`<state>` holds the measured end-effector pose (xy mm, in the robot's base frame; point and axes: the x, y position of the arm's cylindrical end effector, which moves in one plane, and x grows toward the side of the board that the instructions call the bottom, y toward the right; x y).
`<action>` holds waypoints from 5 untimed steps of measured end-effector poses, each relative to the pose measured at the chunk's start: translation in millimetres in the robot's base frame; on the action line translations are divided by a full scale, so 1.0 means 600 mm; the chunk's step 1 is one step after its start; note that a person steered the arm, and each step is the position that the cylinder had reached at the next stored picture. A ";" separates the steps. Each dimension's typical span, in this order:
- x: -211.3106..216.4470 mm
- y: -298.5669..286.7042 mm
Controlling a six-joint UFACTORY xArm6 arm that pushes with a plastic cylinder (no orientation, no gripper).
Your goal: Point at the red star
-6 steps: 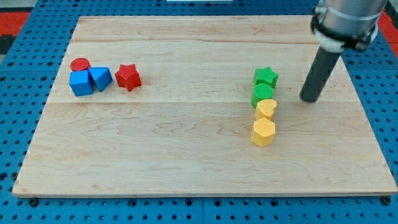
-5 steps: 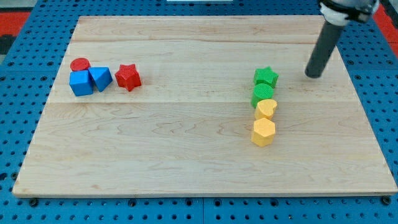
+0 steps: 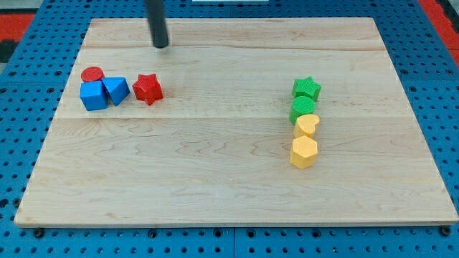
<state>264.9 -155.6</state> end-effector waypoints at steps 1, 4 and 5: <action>0.000 -0.131; 0.138 -0.191; 0.172 -0.145</action>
